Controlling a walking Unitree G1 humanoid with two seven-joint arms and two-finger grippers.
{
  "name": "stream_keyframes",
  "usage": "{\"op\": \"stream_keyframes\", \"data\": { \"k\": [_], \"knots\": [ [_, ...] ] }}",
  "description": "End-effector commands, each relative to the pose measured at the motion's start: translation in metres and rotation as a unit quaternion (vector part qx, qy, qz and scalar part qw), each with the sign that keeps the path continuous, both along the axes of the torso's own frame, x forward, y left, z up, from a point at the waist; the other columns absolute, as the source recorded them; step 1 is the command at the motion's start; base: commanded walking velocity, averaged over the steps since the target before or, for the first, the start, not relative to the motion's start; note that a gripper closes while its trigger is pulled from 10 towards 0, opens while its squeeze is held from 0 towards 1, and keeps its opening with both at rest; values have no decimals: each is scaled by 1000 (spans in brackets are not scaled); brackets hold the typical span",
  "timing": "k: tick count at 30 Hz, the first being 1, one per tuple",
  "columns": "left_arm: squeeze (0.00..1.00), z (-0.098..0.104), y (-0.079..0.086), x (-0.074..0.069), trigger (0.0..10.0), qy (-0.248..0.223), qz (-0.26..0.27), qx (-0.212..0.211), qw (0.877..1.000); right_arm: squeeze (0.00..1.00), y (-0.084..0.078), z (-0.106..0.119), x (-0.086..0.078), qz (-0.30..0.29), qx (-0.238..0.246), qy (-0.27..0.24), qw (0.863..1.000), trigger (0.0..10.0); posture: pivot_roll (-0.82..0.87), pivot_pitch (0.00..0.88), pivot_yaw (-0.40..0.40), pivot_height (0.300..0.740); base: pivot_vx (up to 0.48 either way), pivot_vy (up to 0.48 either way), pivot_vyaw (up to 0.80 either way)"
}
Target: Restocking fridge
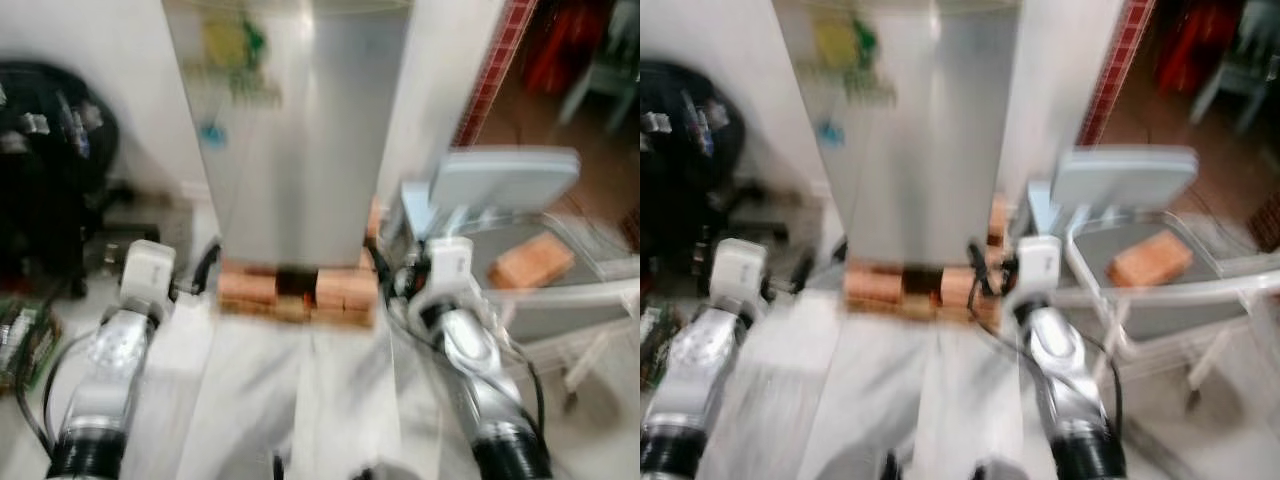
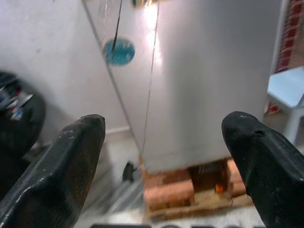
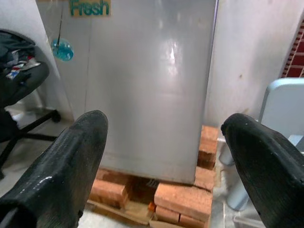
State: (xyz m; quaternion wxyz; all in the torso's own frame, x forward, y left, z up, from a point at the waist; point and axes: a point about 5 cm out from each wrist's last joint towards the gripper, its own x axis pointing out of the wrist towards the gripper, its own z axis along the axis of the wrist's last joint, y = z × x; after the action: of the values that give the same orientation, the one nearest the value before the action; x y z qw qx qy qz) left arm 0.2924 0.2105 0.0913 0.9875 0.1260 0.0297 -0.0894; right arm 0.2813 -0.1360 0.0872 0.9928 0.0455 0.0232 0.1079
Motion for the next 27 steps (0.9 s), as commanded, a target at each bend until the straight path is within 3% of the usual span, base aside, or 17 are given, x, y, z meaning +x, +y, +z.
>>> {"op": "stream_keyframes", "data": {
  "k": [1,3,6,8,11,14,22,27],
  "knots": [
    [0,0,-6,8,10000,4,-15,-3,1000,0,11,7,5,9,3,-17,1000,10000,131,12,-41,740,0,277,0],
    [0,2,-21,15,10000,4,-29,-16,999,0,13,7,5,7,-2,-21,1000,10000,125,9,-41,740,0,274,0],
    [0,-6,-39,12,10000,6,-51,-28,998,0,12,8,3,-5,-9,-26,1000,10000,108,2,-31,740,0,269,0],
    [0,-9,-40,8,10000,6,-48,-36,998,0,10,9,2,-10,-7,-30,999,10000,103,0,-27,740,0,259,0],
    [0,-19,-36,-3,10000,29,-21,-90,995,0,6,11,-1,-9,-14,-45,999,10000,91,0,-5,740,0,165,0],
    [0,-22,-28,-16,10000,27,4,-105,994,0,-2,8,-5,-35,-20,-44,998,10000,88,0,-1,740,0,255,0],
    [0,-22,-9,-35,10000,25,40,-91,995,0,-14,6,-10,-72,-40,-40,996,10000,90,2,-4,740,0,350,0],
    [0,-23,-5,-44,10000,20,70,-84,994,0,-22,4,-10,-103,-69,-39,991,10000,94,0,-8,740,0,0,0]
  ]
}}
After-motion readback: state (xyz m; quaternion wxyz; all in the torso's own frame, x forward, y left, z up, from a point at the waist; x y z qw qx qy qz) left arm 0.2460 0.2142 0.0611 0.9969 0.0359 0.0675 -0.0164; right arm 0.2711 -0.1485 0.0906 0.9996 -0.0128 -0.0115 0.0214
